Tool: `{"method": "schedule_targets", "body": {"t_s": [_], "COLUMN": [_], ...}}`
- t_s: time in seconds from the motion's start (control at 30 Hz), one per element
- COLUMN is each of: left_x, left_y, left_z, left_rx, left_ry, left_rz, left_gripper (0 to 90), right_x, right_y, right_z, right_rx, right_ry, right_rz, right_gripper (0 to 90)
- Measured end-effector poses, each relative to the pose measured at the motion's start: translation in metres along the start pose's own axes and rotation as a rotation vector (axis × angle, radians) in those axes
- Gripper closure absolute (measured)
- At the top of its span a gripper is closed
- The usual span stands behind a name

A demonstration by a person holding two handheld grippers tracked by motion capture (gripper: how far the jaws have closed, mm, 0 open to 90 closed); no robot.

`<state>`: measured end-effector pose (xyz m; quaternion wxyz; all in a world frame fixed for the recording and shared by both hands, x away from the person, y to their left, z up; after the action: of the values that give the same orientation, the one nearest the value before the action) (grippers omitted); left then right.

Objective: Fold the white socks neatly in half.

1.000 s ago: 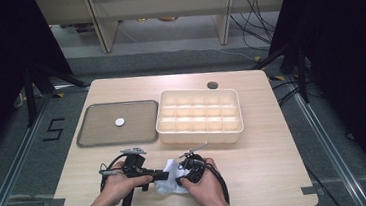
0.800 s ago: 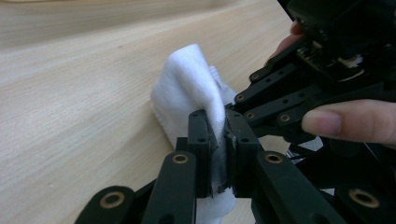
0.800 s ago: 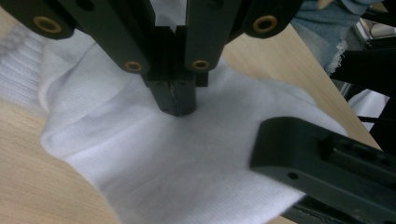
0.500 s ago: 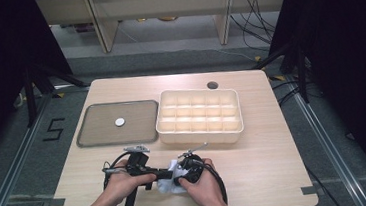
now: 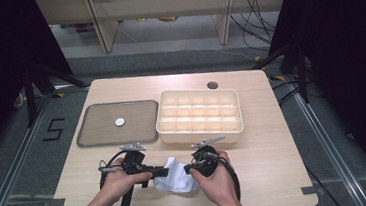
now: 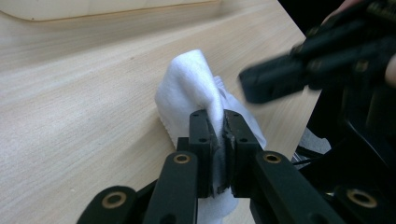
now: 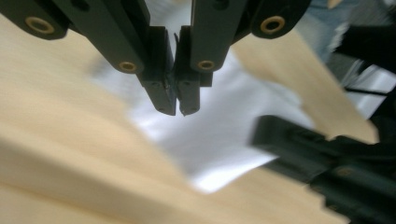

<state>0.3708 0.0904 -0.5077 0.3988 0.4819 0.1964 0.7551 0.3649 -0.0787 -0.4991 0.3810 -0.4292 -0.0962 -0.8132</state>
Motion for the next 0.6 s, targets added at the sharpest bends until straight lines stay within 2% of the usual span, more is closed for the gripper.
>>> {"method": "schedule_targets", "body": {"t_s": [0.07,0.1,0.13,0.17,0.2,0.23,0.27,0.3,0.43,0.47,0.5,0.6], "left_x": [0.0,-0.001,-0.001,-0.001,-0.001,-0.001,-0.001,-0.001,-0.001,-0.001,-0.001,-0.002], "left_y": [0.0,0.0,0.0,0.001,0.001,0.001,0.001,0.001,0.001,0.001,0.001,0.002], "left_z": [0.0,0.0,0.0,0.0,0.0,0.001,0.001,0.001,0.001,0.001,0.001,0.002], "left_rx": [-0.001,-0.001,-0.001,-0.002,-0.004,-0.006,-0.01,-0.01,-0.012,-0.013,-0.014,-0.016], "left_ry": [0.0,0.002,0.002,-0.001,-0.001,0.0,-0.001,0.0,0.013,0.008,0.008,0.015], "left_rz": [0.004,0.003,0.001,-0.012,-0.013,-0.011,-0.01,-0.009,0.005,-0.004,-0.005,-0.005], "left_gripper": [82.3,82.3,82.3,82.2,82.2,82.2,82.1,82.0,81.8,81.8,81.7,81.5], "right_x": [0.005,0.006,0.005,0.004,0.002,0.0,-0.003,-0.005,-0.011,-0.013,-0.014,-0.015], "right_y": [0.011,0.016,0.015,0.02,0.021,0.02,0.021,0.021,0.019,0.019,0.018,0.016], "right_z": [-0.007,-0.011,-0.015,-0.019,-0.023,-0.026,-0.028,-0.03,-0.034,-0.034,-0.034,-0.035], "right_rx": [-0.032,-0.028,-0.076,-0.044,-0.055,-0.077,-0.072,-0.059,-0.074,-0.057,-0.066,-0.067], "right_ry": [-0.015,-0.03,-0.038,-0.039,-0.058,-0.066,-0.075,-0.065,-0.091,-0.077,-0.082,-0.091], "right_rz": [-0.041,-0.047,-0.034,-0.043,-0.051,-0.033,-0.048,-0.037,-0.023,-0.027,-0.018,-0.025], "right_gripper": [87.4,87.5,87.6,87.5,87.5,87.5,87.5,87.5,87.6,87.5,87.6,87.7]}}
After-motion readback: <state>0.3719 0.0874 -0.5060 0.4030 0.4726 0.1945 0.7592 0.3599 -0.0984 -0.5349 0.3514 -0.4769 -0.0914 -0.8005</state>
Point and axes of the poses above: each handheld gripper's, and its own axes: x roughly backward along the jaws, z roughly out of its top, y roughly to its right, the point moved 6 cm from there along -x, roughly forward along the jaws, and after that the axes turned 15 degrees about x, right-handed, at the moved point
